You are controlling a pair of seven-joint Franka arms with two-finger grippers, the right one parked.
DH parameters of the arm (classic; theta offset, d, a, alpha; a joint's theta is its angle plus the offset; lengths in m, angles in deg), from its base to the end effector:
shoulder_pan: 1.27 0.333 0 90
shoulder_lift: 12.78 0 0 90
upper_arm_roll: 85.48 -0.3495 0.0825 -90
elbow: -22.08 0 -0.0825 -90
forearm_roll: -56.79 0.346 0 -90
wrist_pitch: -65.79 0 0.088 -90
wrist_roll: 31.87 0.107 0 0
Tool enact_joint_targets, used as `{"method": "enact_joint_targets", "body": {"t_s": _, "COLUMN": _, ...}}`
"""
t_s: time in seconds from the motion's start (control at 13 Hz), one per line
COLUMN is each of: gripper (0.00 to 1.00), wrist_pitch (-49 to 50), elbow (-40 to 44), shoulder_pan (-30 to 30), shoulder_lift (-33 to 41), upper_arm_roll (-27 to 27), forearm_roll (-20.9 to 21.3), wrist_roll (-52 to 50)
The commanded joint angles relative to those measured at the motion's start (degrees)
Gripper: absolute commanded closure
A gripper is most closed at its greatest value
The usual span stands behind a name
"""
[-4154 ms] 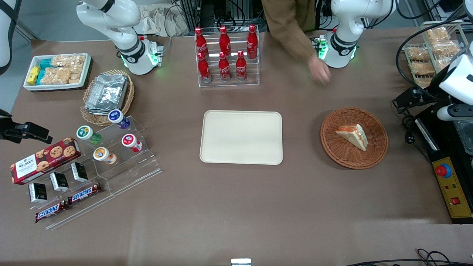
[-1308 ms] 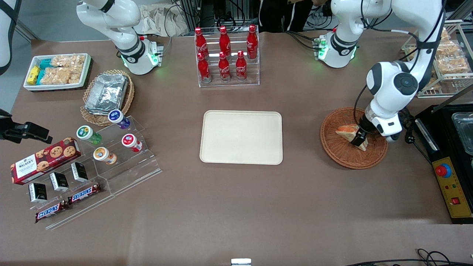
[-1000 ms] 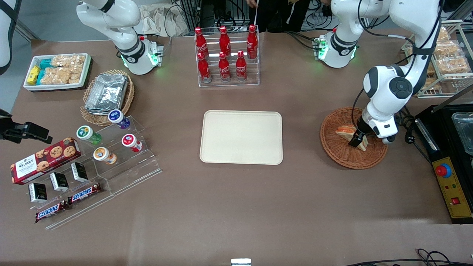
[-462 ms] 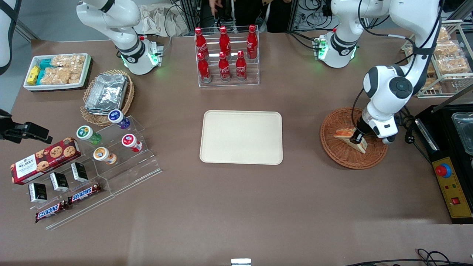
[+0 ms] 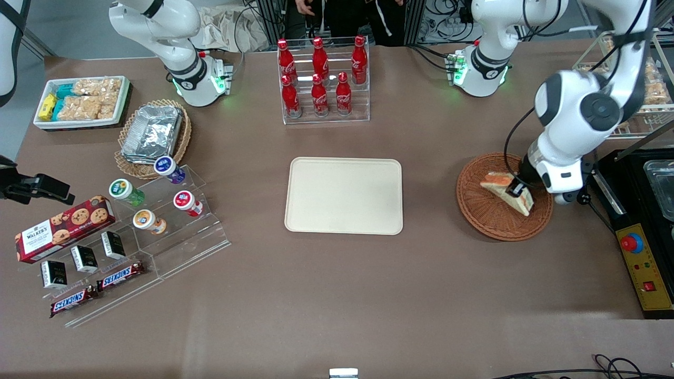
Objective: Place sandwich from basket to tray
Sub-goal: 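Lift the sandwich and carry it toward the cream tray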
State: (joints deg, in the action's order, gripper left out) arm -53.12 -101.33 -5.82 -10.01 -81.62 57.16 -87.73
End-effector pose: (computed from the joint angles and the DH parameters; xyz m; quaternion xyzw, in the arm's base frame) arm 0.4847 -0.0717 0.4711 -0.9160 -0.4009 0.0105 0.0118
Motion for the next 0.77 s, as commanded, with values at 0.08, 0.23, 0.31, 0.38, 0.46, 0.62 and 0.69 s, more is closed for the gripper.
{"method": "enact_joint_targets", "body": {"t_s": 0.08, "gripper": 1.00, "wrist_pitch": 22.6, "elbow": 20.1, "shoulder_pan": -0.1, "shoulder_lift": -2.3, "upper_arm_roll": 4.2, "forearm_roll": -0.5, "wrist_roll": 8.0}}
{"method": "enact_joint_targets", "body": {"t_s": 0.23, "gripper": 1.00, "wrist_pitch": 25.7, "elbow": 24.3, "shoulder_pan": -0.1, "shoulder_lift": -2.2, "upper_arm_roll": 8.1, "forearm_roll": -0.5, "wrist_roll": 9.4}}
{"method": "enact_joint_targets", "body": {"t_s": 0.31, "gripper": 1.00, "wrist_pitch": 25.6, "elbow": 25.2, "shoulder_pan": -0.1, "shoulder_lift": -2.2, "upper_arm_roll": 10.4, "forearm_roll": -0.2, "wrist_roll": 9.4}}
{"method": "enact_joint_targets", "body": {"t_s": 0.38, "gripper": 1.00, "wrist_pitch": 25.5, "elbow": 26.5, "shoulder_pan": -0.1, "shoulder_lift": -2.3, "upper_arm_roll": 12.6, "forearm_roll": 0.2, "wrist_roll": 9.5}}
{"method": "enact_joint_targets", "body": {"t_s": 0.46, "gripper": 1.00, "wrist_pitch": 25.2, "elbow": 27.3, "shoulder_pan": -0.1, "shoulder_lift": -3.3, "upper_arm_roll": 15.4, "forearm_roll": 0.4, "wrist_roll": 9.7}}
{"method": "enact_joint_targets", "body": {"t_s": 0.62, "gripper": 1.00, "wrist_pitch": 24.4, "elbow": 28.0, "shoulder_pan": 0.0, "shoulder_lift": -5.7, "upper_arm_roll": 21.0, "forearm_roll": 3.8, "wrist_roll": 11.4}}
{"method": "enact_joint_targets", "body": {"t_s": 0.69, "gripper": 1.00, "wrist_pitch": 23.7, "elbow": 27.7, "shoulder_pan": 0.0, "shoulder_lift": -7.1, "upper_arm_roll": 23.2, "forearm_roll": 4.5, "wrist_roll": 14.1}}
